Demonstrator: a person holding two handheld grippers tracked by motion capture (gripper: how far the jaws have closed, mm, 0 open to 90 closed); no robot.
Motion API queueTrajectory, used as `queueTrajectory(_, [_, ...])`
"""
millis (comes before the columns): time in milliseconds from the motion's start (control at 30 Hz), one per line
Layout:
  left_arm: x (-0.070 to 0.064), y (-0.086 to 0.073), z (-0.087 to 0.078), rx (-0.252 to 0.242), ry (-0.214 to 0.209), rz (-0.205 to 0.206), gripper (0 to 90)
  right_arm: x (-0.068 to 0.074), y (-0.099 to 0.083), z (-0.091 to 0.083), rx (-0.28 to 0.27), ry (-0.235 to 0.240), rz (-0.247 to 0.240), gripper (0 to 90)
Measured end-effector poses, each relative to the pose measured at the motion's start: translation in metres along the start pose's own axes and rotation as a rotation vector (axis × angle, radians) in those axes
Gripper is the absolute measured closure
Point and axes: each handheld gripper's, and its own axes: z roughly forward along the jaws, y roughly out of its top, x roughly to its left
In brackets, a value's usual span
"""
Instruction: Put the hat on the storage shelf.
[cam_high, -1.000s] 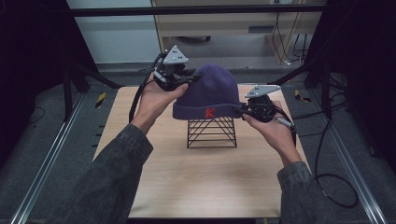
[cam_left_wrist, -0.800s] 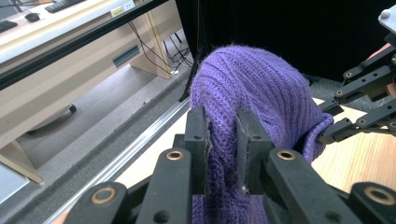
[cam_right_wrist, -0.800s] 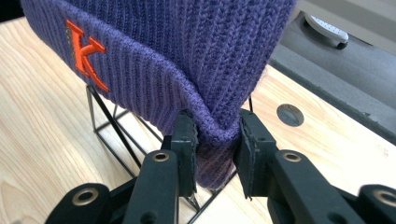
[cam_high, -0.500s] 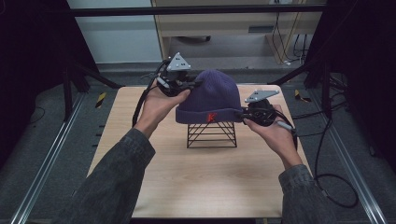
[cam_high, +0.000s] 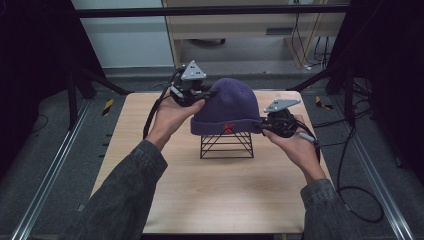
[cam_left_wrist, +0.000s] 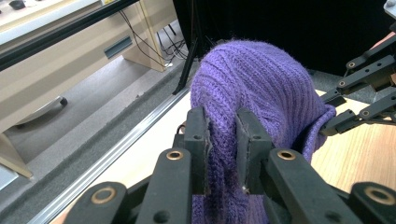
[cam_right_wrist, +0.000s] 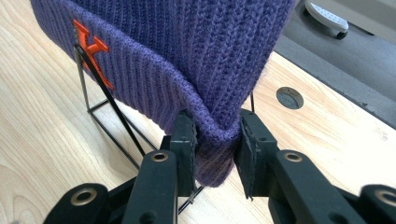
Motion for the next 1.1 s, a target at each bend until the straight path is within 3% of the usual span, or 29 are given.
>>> queueTrajectory(267, [-0.004,-0.005,0.004,0.019,-0.006,0.011,76.4,0.002,-0.008,0.006,0.011,0.009,0.004,69.7])
queueTrajectory(467, [-0.005,-0.012,0.009,0.025,-0.016,-0.004,76.4,0.003,-0.014,0.011,0.025,0.014,0.008,69.1])
queueTrajectory(1100, [-0.011,-0.014,0.014,0.037,-0.025,0.012,76.4,0.003,-0.024,0.015,0.035,0.018,0.021,68.4])
